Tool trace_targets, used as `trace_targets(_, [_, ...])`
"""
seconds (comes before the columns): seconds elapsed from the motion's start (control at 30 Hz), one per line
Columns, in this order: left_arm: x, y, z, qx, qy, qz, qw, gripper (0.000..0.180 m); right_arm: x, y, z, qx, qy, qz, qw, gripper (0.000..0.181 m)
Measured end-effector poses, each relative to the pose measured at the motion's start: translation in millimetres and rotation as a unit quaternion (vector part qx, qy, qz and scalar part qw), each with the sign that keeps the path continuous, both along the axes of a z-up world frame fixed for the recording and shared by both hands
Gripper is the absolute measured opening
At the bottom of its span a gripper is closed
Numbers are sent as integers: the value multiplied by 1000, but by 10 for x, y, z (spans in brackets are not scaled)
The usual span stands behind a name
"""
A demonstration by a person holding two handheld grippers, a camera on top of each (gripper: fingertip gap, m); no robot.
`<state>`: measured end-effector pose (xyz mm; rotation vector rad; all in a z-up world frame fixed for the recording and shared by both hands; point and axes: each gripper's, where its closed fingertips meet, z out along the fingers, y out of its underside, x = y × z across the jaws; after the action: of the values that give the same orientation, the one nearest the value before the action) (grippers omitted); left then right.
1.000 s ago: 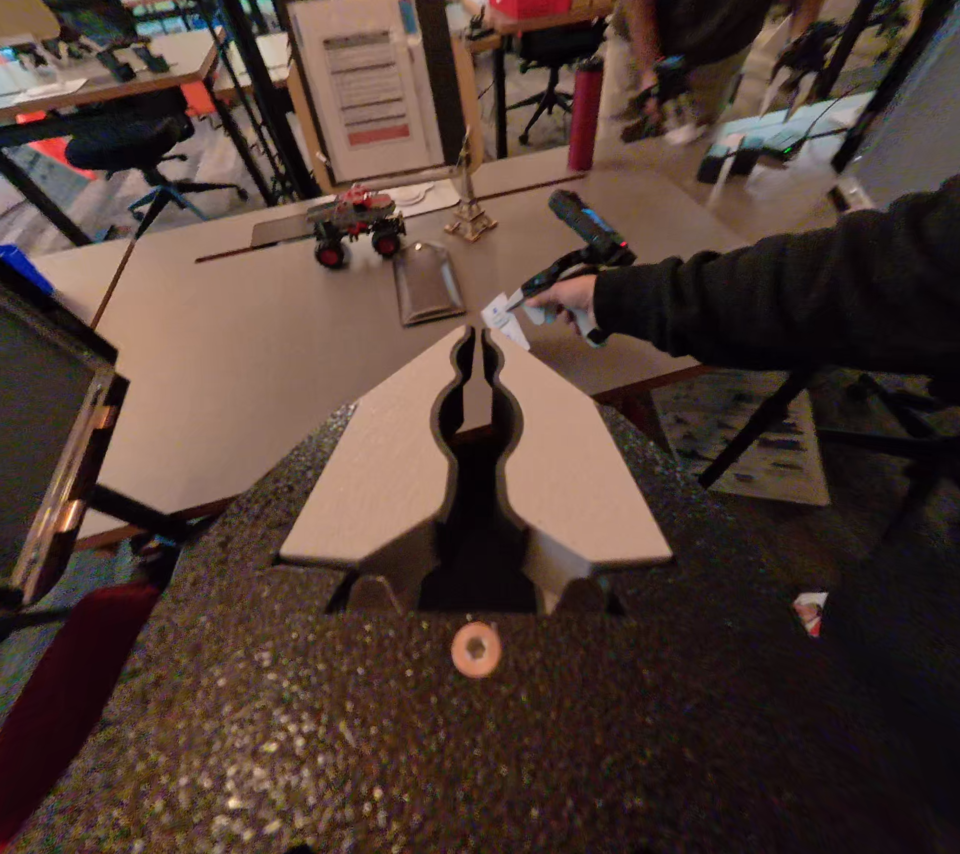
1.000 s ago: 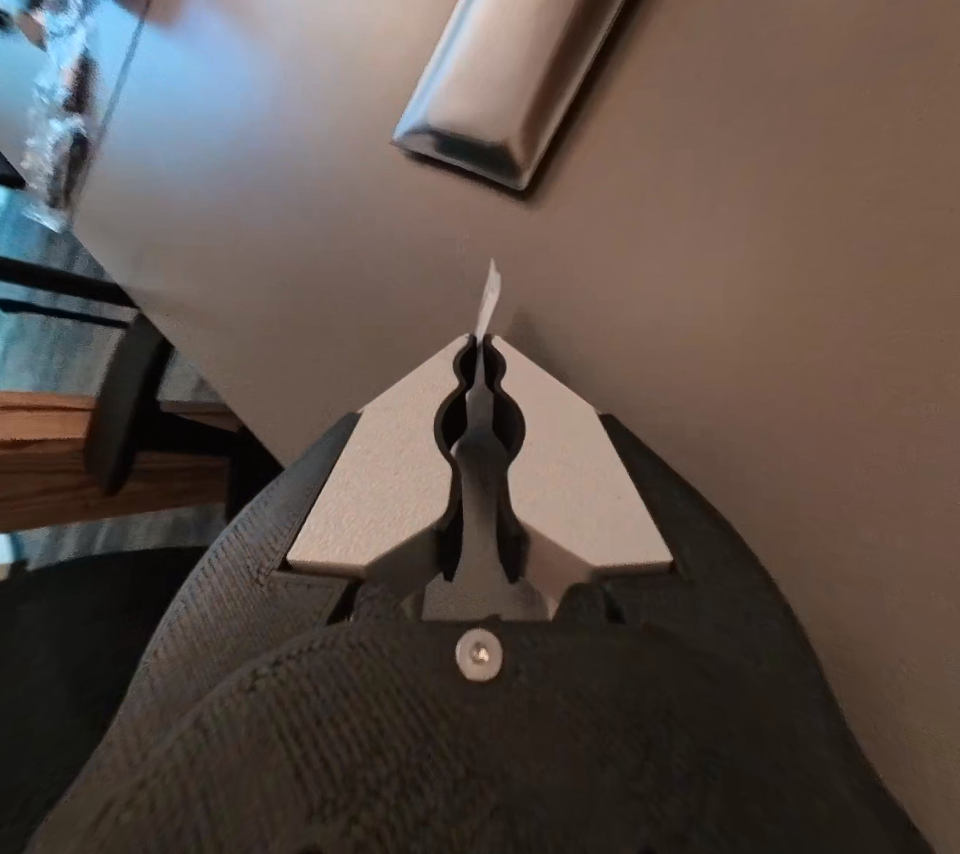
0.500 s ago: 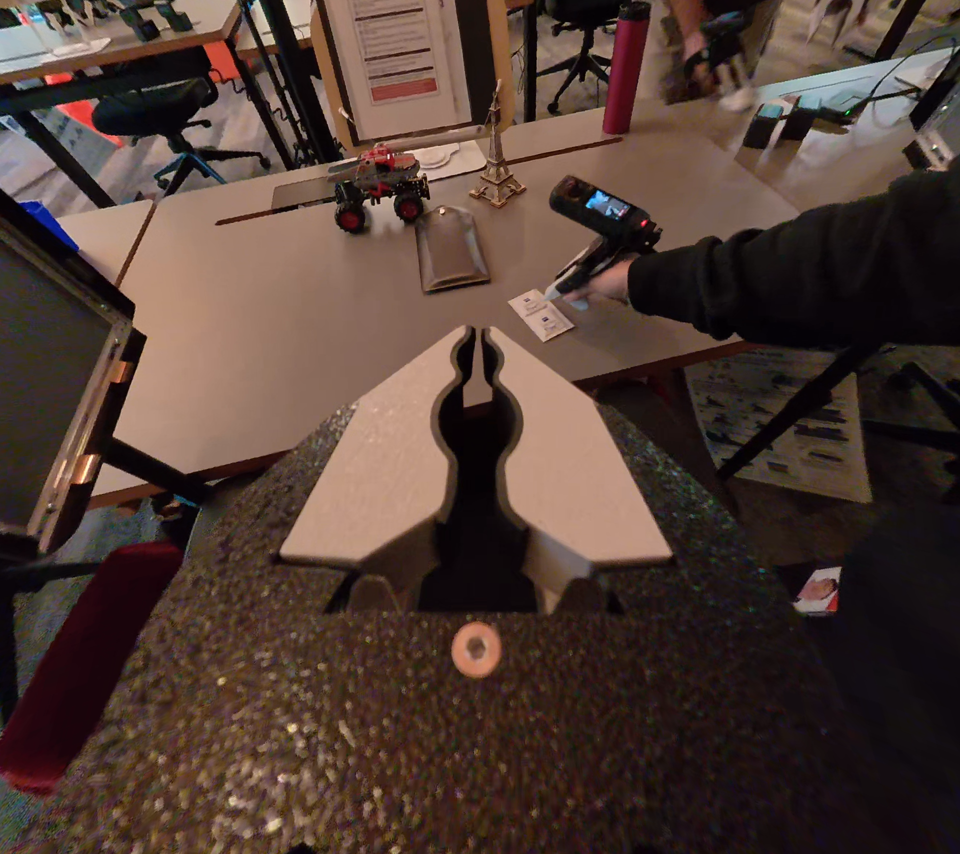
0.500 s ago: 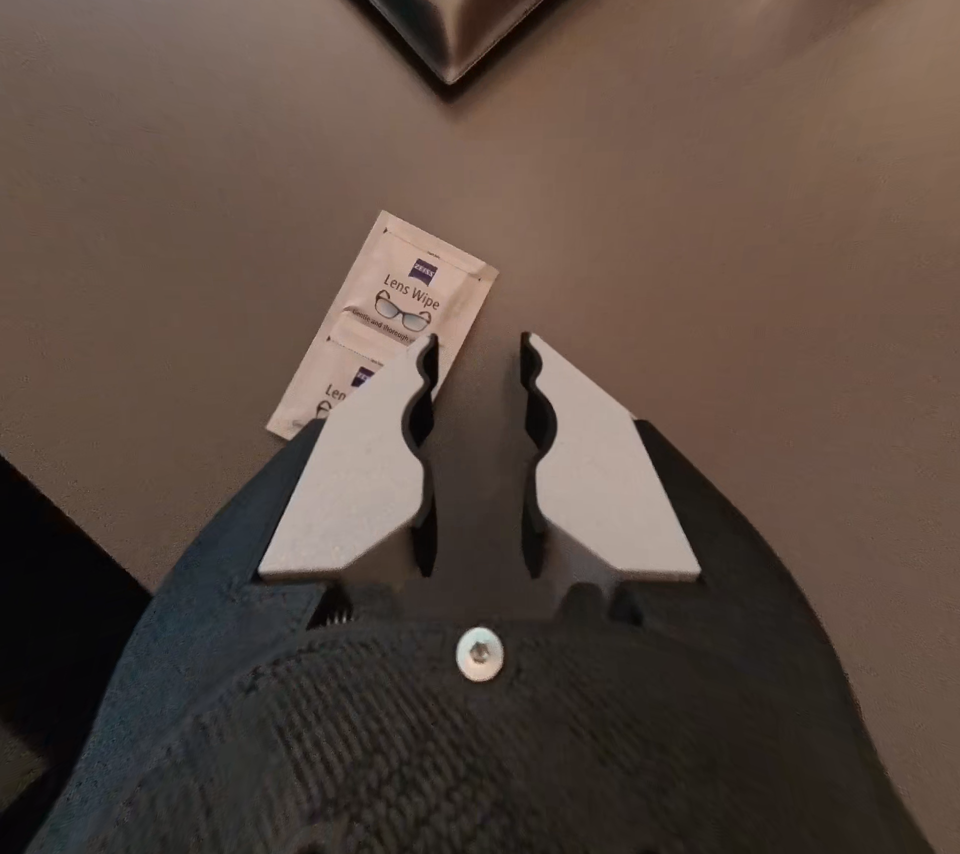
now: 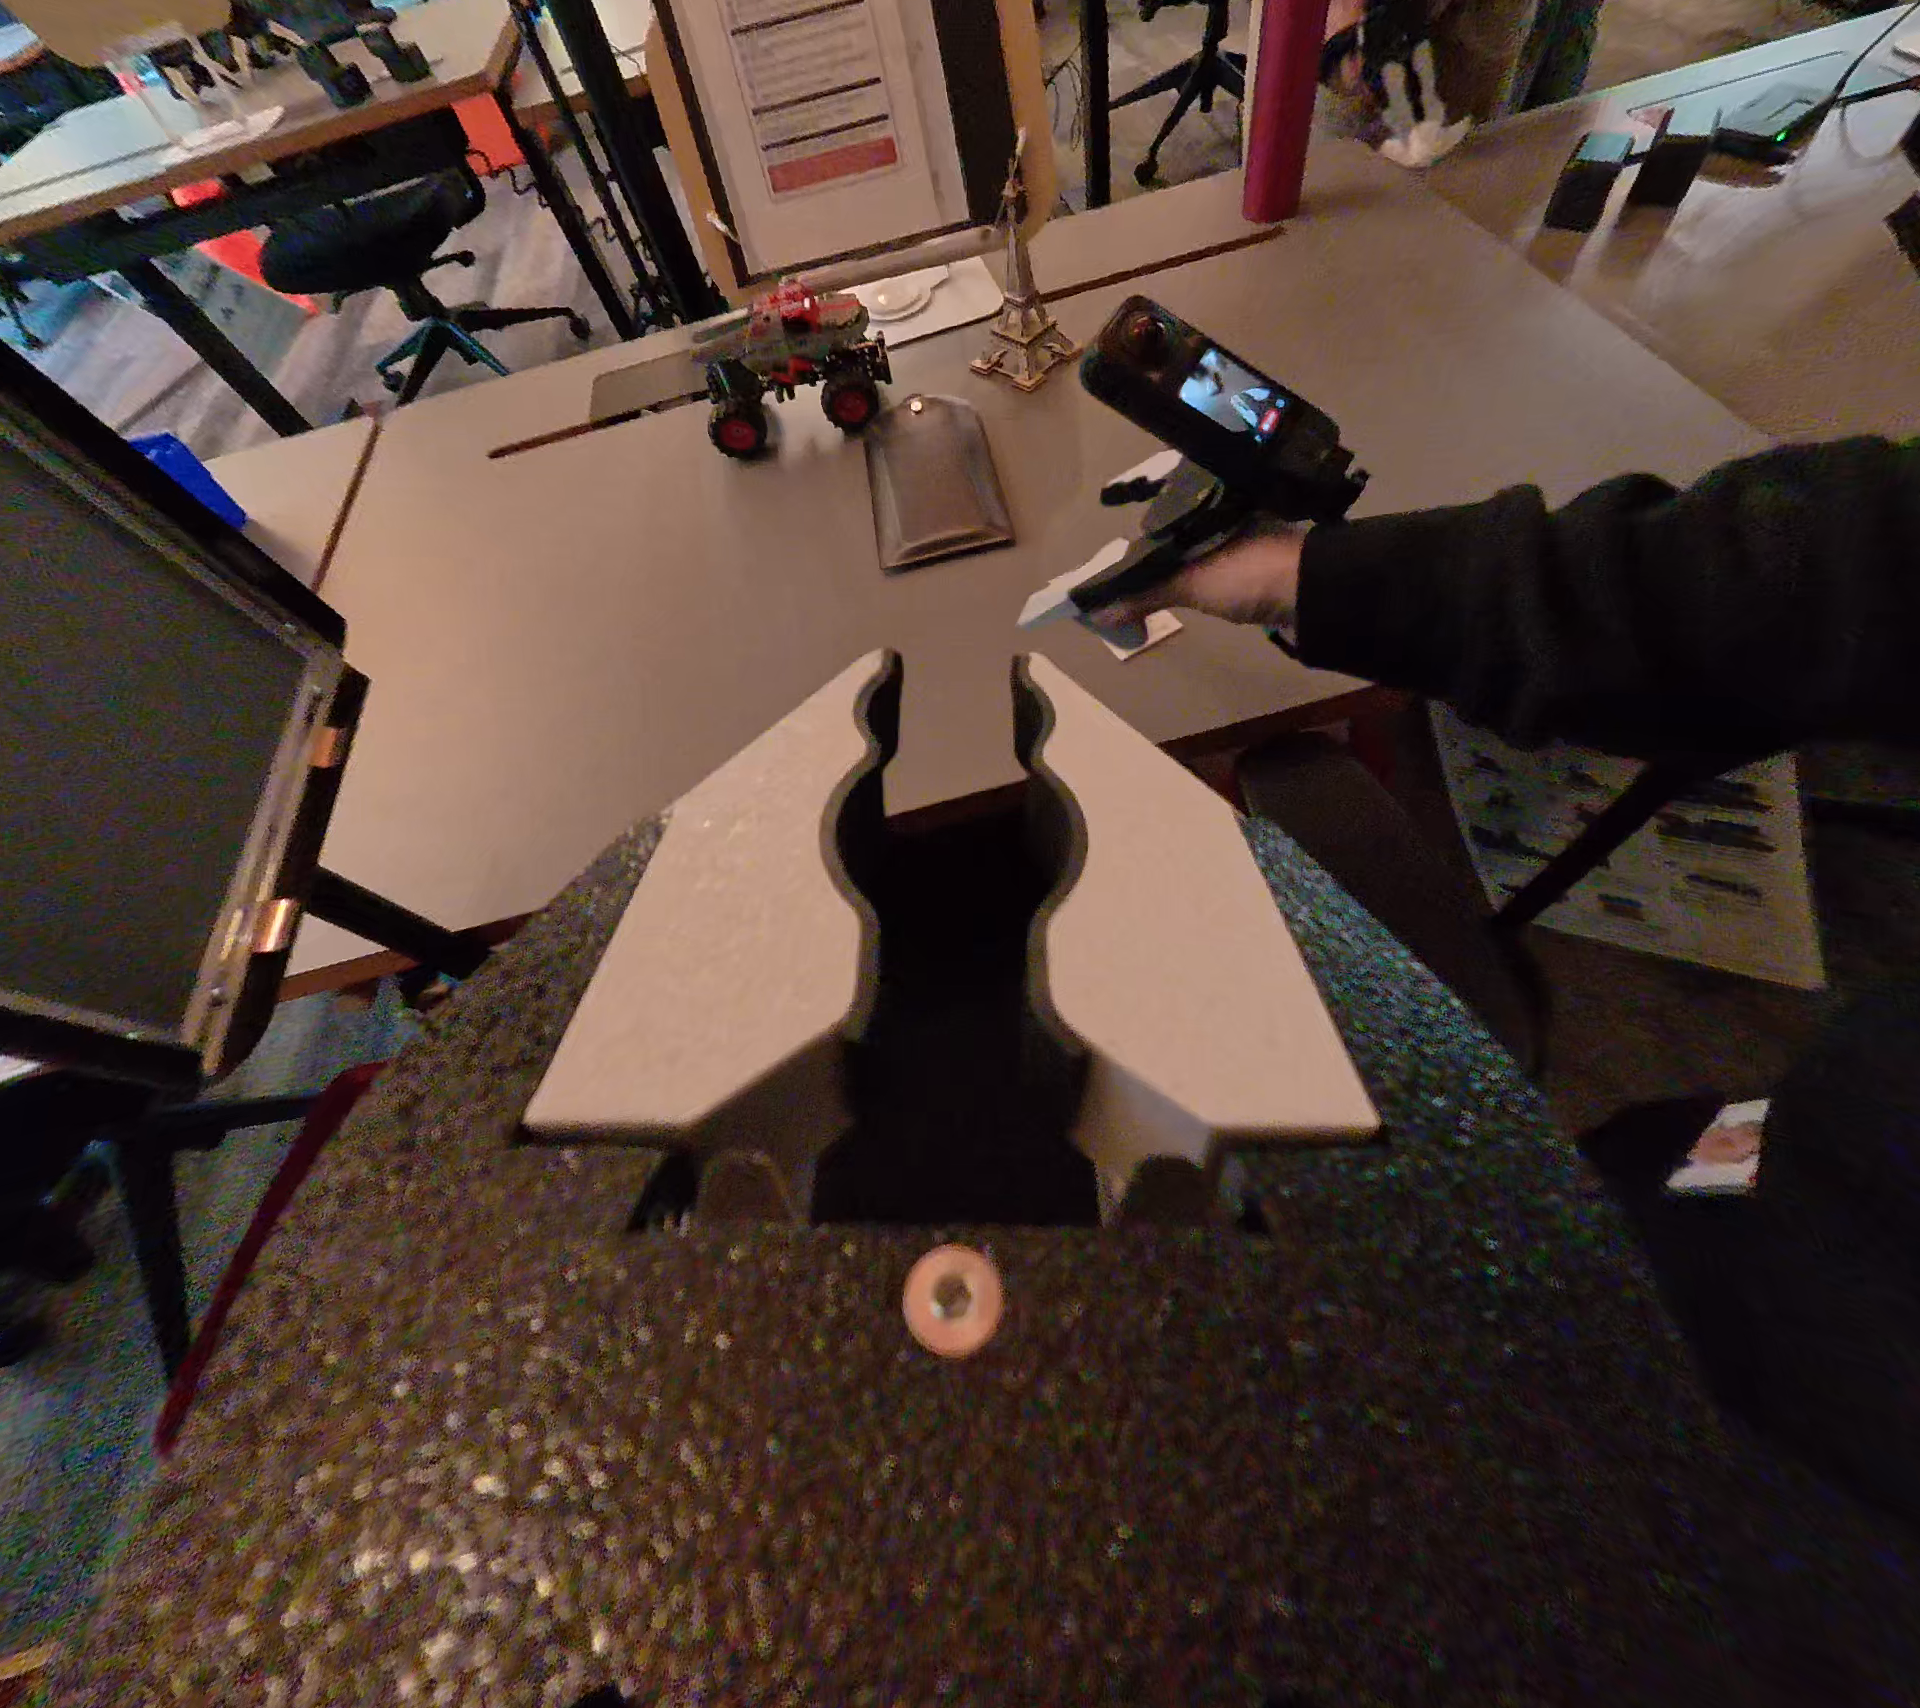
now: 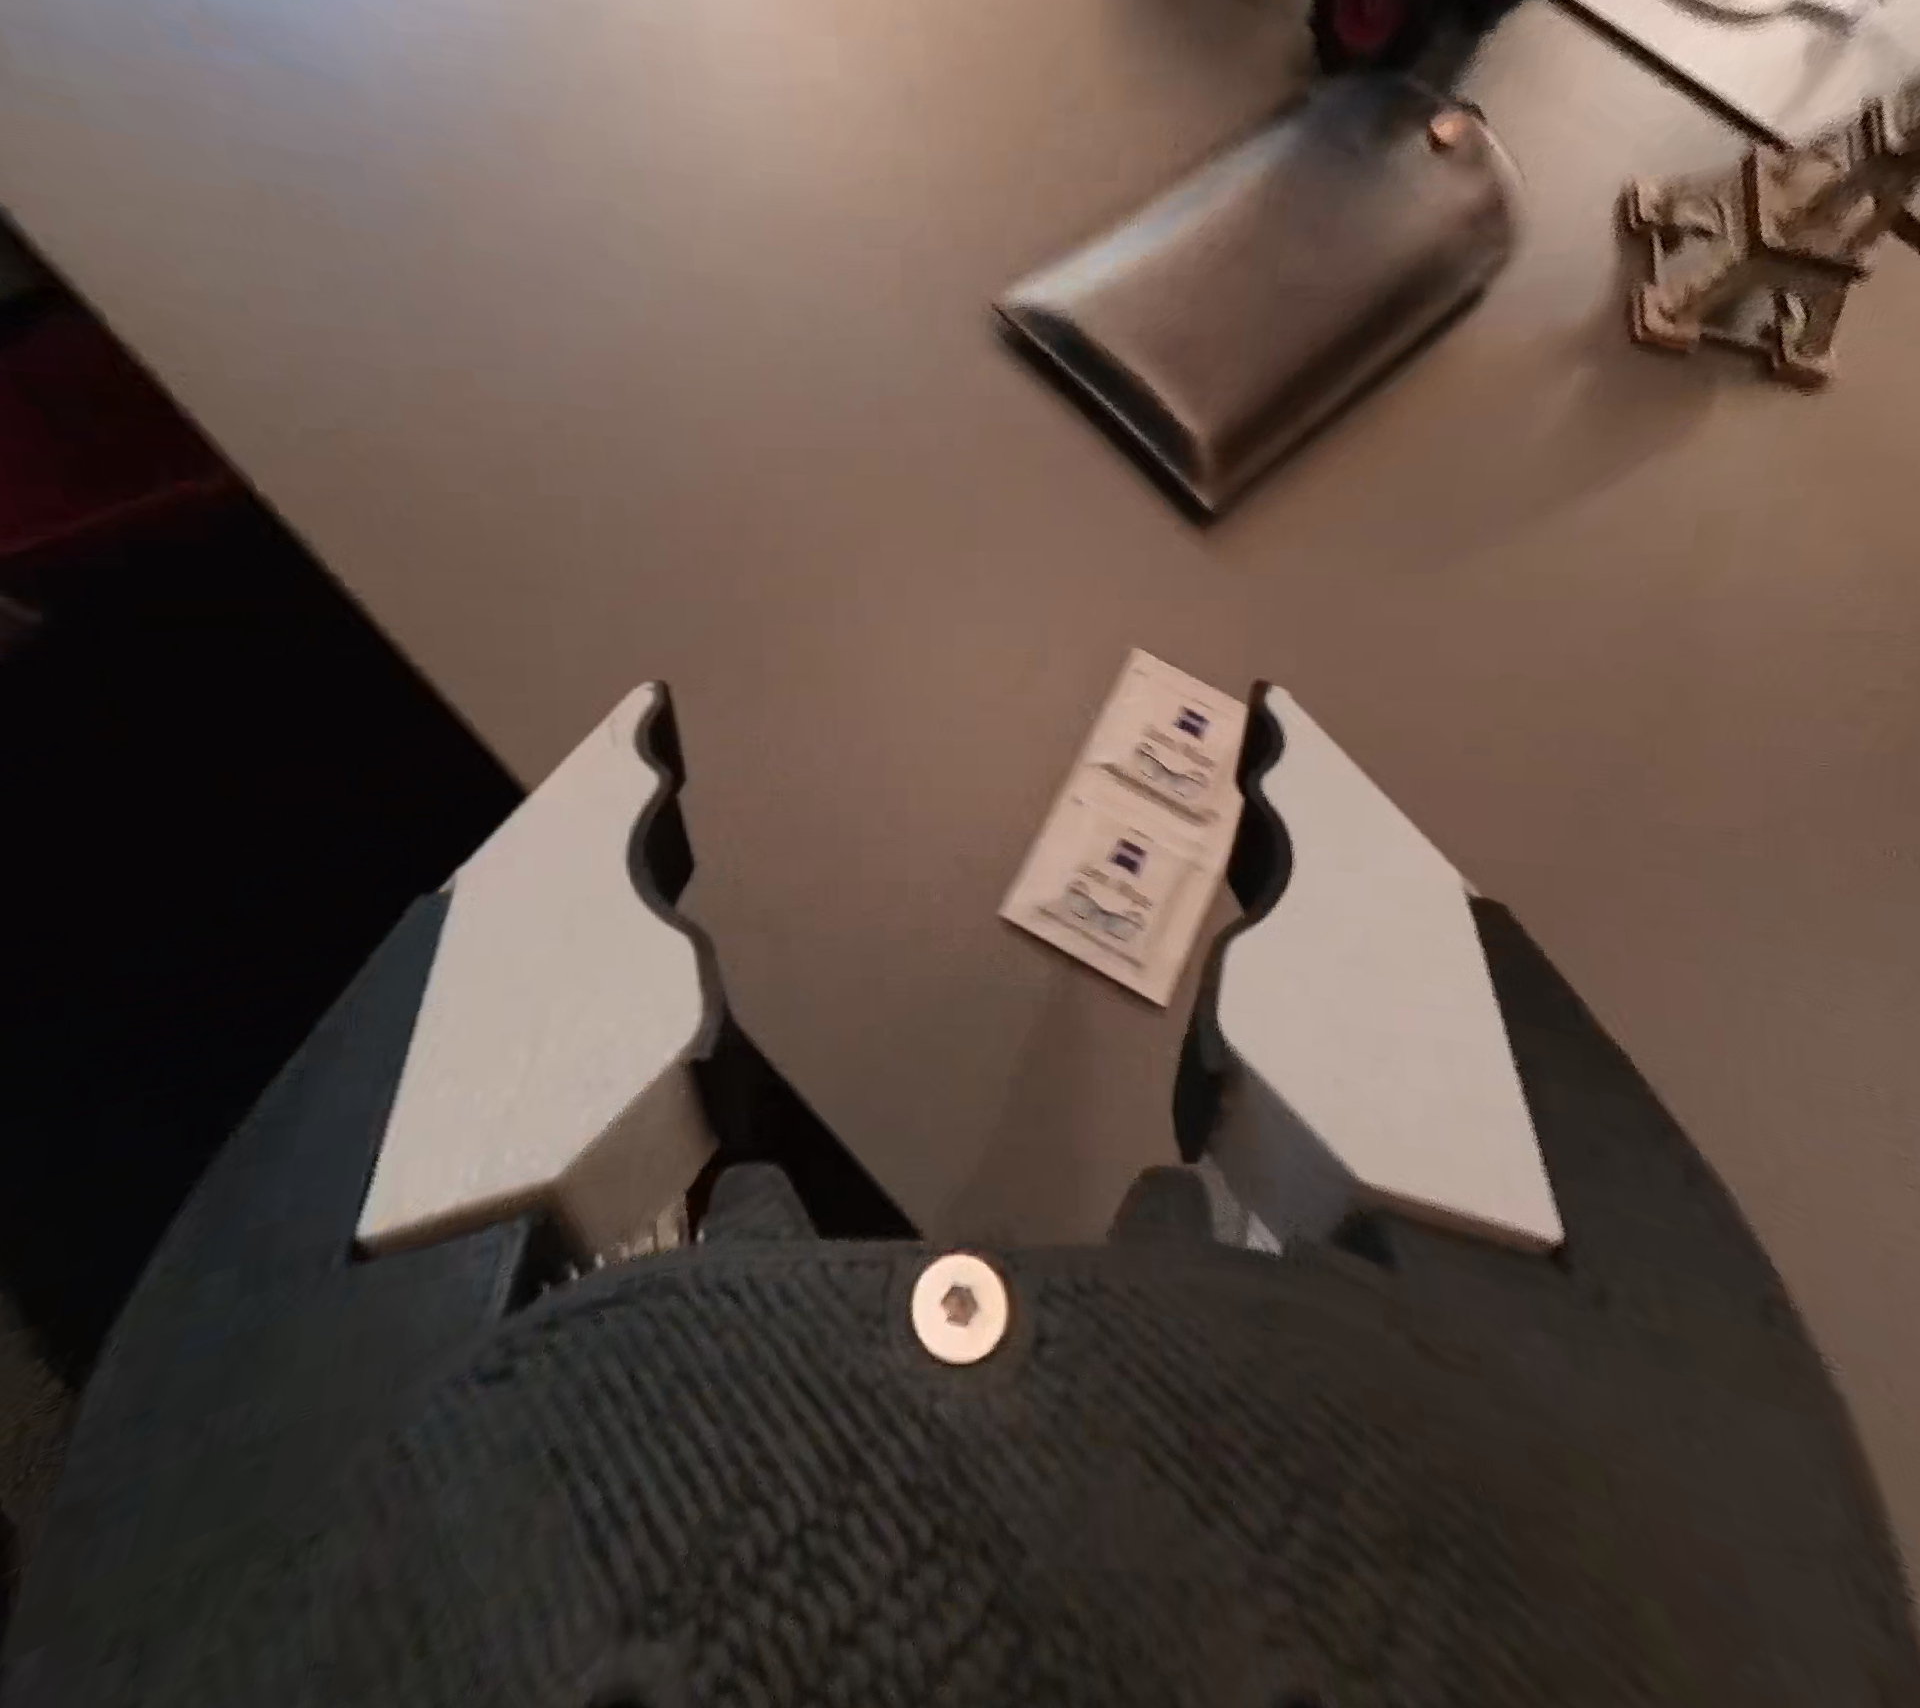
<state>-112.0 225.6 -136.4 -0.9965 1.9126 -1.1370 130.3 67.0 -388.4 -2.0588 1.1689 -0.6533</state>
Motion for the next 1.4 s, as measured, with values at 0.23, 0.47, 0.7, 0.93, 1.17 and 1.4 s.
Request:
trace_targets(0.23, [-99,168,592,-76,-75,62,992,39,-407,764,1005,60,-45,75,994,138])
trace_targets(0.47, [-772,855,1172,-96,-156,164,969,99,-1498,1423,2519,125,-102,239,957,139])
trace_targets(0.7, [-2149,1888,1065,-82,-149,244,955,123,-2818,1709,3584,180,-171,268,931,138])
trace_targets(0.93, [-3631,2818,640,-118,-101,335,929,125,-4193,2557,4114,228,-213,340,887,142])
trace_targets(1.17, [-4921,3402,547,-103,-128,449,878,128,-5822,4117,3446,207,-127,543,804,143])
trace_targets(1.4, [-5557,4126,214,-131,-108,531,830,129,-6504,5427,2853,187,-96,610,764,139])
